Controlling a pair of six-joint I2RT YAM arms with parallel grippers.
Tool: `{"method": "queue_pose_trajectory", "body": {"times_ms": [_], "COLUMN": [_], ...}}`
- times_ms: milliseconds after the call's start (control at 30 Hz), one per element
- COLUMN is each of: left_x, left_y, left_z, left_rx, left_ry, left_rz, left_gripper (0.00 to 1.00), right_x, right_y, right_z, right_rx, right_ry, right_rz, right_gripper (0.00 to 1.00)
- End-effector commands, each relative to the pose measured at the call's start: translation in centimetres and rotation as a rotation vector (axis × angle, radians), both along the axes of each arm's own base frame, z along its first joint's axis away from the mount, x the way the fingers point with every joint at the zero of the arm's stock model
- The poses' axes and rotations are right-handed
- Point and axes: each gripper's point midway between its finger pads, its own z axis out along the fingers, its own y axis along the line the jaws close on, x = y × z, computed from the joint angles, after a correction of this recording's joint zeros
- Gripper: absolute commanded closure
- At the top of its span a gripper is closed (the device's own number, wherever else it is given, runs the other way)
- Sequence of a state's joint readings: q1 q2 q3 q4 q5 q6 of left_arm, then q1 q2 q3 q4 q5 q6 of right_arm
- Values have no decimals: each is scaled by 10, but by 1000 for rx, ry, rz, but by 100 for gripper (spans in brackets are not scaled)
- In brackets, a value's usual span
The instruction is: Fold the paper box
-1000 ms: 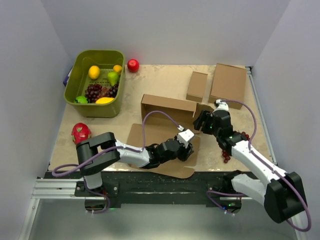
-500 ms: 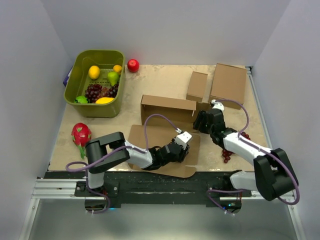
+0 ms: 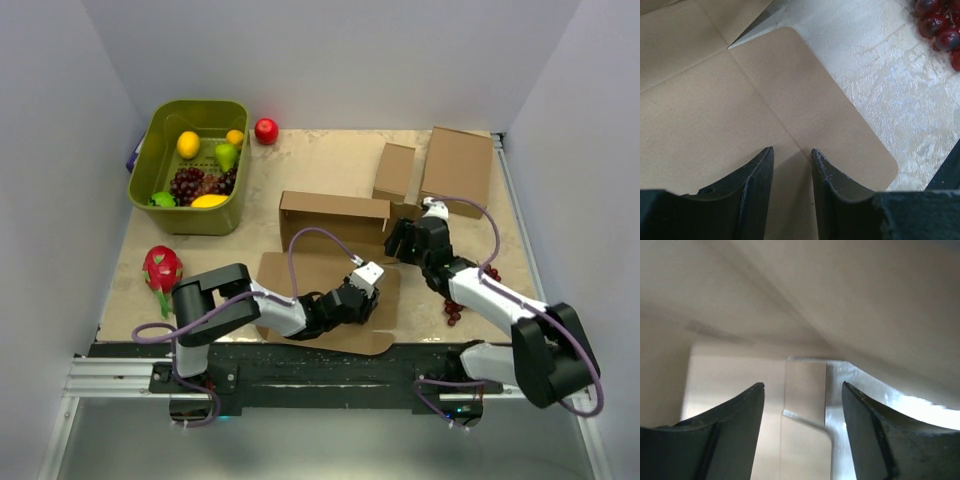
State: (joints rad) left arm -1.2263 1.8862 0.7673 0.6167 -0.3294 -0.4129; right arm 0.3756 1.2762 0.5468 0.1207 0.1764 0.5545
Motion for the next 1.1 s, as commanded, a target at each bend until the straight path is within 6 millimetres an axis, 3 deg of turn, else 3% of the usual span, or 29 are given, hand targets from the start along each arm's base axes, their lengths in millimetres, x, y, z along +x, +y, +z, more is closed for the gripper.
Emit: {"method": "queue_pose_trajectory", "body": {"times_ms": [0, 100, 167, 367, 600, 867, 1067], "left_x": [-6, -8, -8, -7, -8, -7, -7], "left_y": [9, 2, -1, 0, 1, 4, 6], "left_z": [-28, -24, -22, -20, -20, -20, -19], "left_rx": [96, 74, 66, 63, 62, 64, 64], "left_ry": [66, 81, 82, 82, 82, 82, 80], "left_rz": [17, 5, 4, 10, 12, 22, 24], "left_gripper": [59, 59, 59, 59, 59, 59, 59], "right_x": [-9, -18, -23, -39, -27, -20, -9], "right_y": [3, 7, 9, 10, 4, 8, 3], "right_z": [39, 59, 60, 36, 18, -10, -4], "right_rx": [-25, -37, -34, -65, -136, -153, -153], "right_ry": [-82, -106, -99, -23, 10, 84, 54], "right_rz": [65, 109, 122, 132, 87, 74, 14], "right_gripper": [30, 30, 36, 50, 58, 57, 49]}}
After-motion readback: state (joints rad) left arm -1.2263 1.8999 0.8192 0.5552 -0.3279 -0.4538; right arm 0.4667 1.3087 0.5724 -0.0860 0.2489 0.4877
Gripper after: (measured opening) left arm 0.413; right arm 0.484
